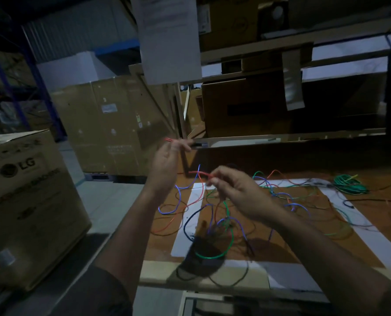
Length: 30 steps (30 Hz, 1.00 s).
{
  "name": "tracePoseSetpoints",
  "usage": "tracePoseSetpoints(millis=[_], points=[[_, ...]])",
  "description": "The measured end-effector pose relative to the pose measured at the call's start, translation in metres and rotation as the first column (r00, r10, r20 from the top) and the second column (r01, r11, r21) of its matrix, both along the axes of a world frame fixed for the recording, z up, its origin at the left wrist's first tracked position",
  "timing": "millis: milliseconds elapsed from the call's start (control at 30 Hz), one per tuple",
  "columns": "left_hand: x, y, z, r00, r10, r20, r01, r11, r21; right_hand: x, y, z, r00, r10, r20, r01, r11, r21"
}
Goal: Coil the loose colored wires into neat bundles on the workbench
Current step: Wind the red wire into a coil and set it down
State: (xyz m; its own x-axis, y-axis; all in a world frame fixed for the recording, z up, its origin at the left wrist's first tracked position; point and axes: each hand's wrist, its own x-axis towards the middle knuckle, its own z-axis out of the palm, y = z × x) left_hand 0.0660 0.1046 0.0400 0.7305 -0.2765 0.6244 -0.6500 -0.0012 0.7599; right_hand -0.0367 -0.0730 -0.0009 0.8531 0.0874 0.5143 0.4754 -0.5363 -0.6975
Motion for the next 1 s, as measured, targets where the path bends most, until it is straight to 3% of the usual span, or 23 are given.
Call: tracePoseSetpoints(millis=[67,100,200,267,367,433,500,600,667,733,800,867,933,1000], points=[[-0.001,-0.009,-0.011,0.999,0.015,0.034,-0.023,0.974,0.225,0.005,-0.001,0.021,0.996,-0.073,0.055,0.068,0.994,0.088],[-0.005,-0.014,-0.013,1.000,-0.004,0.004,0.003,0.968,0.250,0.009,-0.001,0.031,0.994,-0.087,0.073,0.077,0.988,0.134],[-0.023,-0.026,-0.012,0.949,-0.180,-0.260,0.189,0.982,0.011,0.029,-0.003,0.049,0.978,-0.128,0.167,0.097,0.979,0.182],[-0.031,-0.025,-0.004,0.771,-0.474,-0.425,0.418,0.881,-0.223,0.041,-0.004,0.051,0.956,-0.172,0.238,0.138,0.979,0.152],[-0.034,-0.016,0.008,0.389,-0.812,-0.436,0.605,0.582,-0.543,0.047,0.000,0.039,0.985,-0.108,0.133,0.076,0.970,0.231],[-0.034,-0.012,0.015,0.325,-0.875,-0.359,0.572,0.485,-0.662,0.047,0.003,0.023,1.000,-0.028,-0.004,0.028,0.969,0.244],[-0.031,-0.009,0.021,0.399,-0.876,-0.270,0.501,0.455,-0.736,0.042,0.002,0.006,0.985,0.038,-0.168,-0.010,0.986,0.164],[-0.024,-0.003,0.031,0.582,-0.798,-0.155,0.395,0.445,-0.804,0.028,-0.002,-0.015,0.933,0.113,-0.340,-0.106,0.994,0.040],[-0.016,0.001,0.038,0.692,-0.710,-0.131,0.377,0.511,-0.772,0.018,-0.007,-0.023,0.922,0.076,-0.380,-0.129,0.985,-0.115],[-0.003,0.003,0.037,0.816,-0.564,-0.127,0.319,0.622,-0.715,0.009,-0.011,-0.023,0.951,0.023,-0.308,-0.108,0.959,-0.262],[0.007,0.003,0.028,0.932,-0.344,-0.118,0.234,0.815,-0.530,0.001,-0.013,-0.017,0.979,0.019,-0.204,-0.075,0.960,-0.269],[0.007,-0.003,0.012,0.989,-0.125,-0.082,0.107,0.975,-0.195,-0.008,-0.013,-0.007,0.996,0.008,-0.086,-0.027,0.976,-0.216],[0.003,-0.012,-0.003,0.999,-0.027,-0.046,0.031,0.996,0.086,-0.009,-0.012,0.003,0.998,-0.056,0.037,0.059,0.993,-0.106],[-0.006,-0.019,-0.012,0.999,-0.025,-0.023,0.029,0.974,0.226,-0.003,-0.012,0.013,0.990,-0.092,0.109,0.087,0.995,0.049]])
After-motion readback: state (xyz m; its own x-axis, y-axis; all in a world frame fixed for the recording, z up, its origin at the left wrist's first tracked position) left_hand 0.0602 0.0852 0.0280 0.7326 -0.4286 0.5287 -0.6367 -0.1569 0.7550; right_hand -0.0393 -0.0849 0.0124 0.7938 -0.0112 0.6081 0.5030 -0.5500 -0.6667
